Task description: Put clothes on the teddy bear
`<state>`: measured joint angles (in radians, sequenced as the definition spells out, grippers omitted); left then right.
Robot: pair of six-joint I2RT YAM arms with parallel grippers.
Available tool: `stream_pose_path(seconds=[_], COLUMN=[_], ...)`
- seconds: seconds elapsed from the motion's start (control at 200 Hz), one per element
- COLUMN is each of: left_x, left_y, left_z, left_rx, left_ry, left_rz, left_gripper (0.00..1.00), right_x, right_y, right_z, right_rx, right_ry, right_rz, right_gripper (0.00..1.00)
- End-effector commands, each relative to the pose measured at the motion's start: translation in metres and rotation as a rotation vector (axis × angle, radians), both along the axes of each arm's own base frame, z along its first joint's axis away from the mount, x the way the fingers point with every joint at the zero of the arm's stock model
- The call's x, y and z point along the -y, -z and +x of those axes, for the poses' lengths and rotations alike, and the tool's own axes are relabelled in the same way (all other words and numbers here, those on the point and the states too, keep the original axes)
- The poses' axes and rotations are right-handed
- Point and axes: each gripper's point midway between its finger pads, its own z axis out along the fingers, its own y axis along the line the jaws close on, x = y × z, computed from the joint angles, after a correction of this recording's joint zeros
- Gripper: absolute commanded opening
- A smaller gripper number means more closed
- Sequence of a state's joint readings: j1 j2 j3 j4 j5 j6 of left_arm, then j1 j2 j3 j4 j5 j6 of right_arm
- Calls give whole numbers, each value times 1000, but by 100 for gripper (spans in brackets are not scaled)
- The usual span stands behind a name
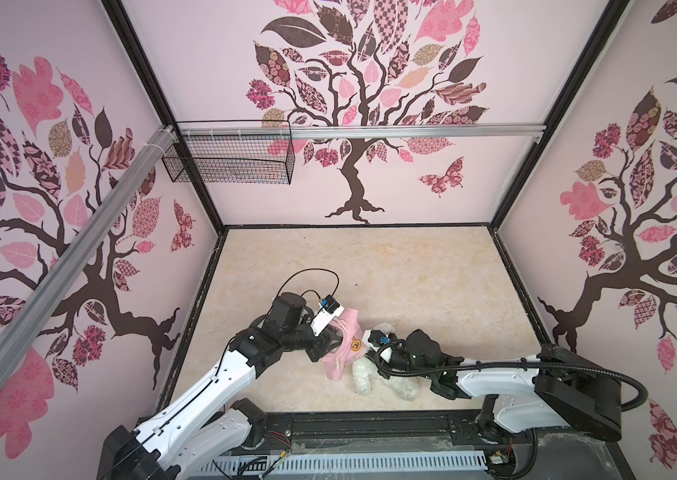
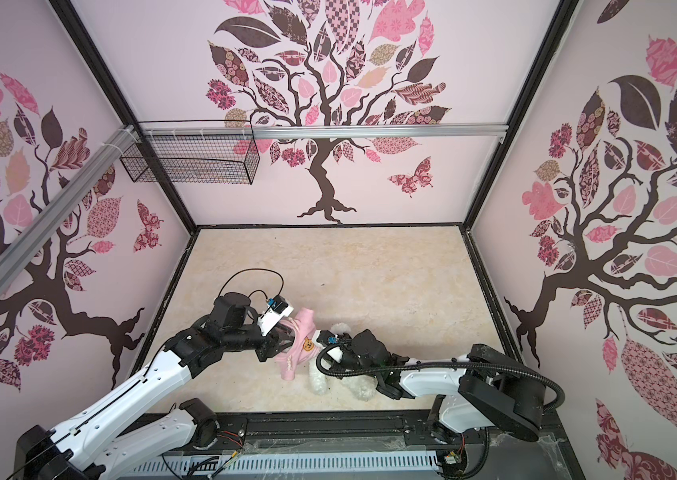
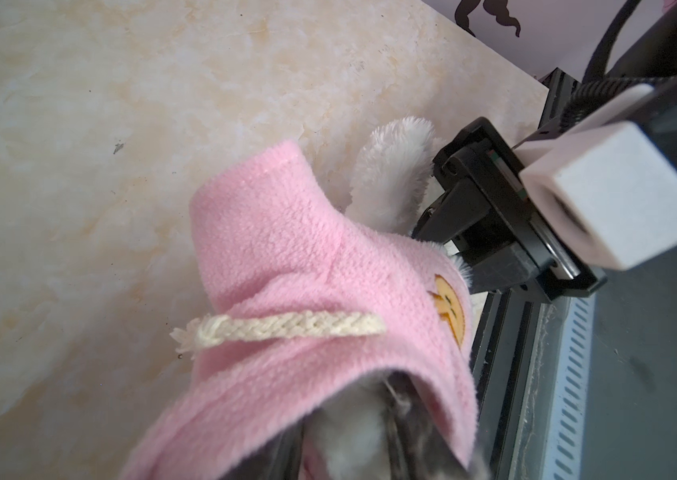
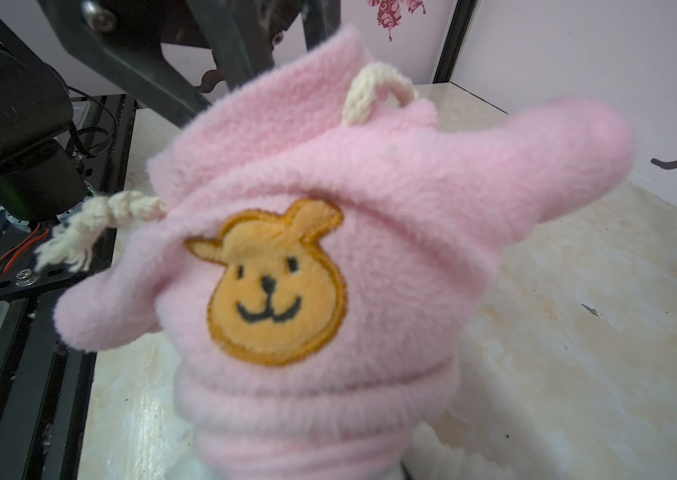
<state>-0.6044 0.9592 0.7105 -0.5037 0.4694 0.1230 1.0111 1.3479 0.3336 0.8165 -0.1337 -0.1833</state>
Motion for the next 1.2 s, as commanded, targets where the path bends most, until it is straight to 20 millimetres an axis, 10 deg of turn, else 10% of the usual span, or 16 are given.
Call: stream_pose_path(seconds=[0.0,0.63,0.995,1.19], left_x=[12,28,39,19], left_y=[-12,15,-13,-43], left_z=[-6,-19,-32,6], left_rx=[6,-154,-169,-90], left_ry=[57,99,176,-33], left_rz=[-25,-26,-154,-301], left_gripper=[39,61,12,0], right_x=[-14,-30,-22,11], right_y=[-34,-91,-67,-23], right_z=[3,1,27,37], right_rx=[66,134,51,-143], right_ry=[-34,-87,48,177], right_rz=[93,256,201,89], right_gripper=[10,9,9,40])
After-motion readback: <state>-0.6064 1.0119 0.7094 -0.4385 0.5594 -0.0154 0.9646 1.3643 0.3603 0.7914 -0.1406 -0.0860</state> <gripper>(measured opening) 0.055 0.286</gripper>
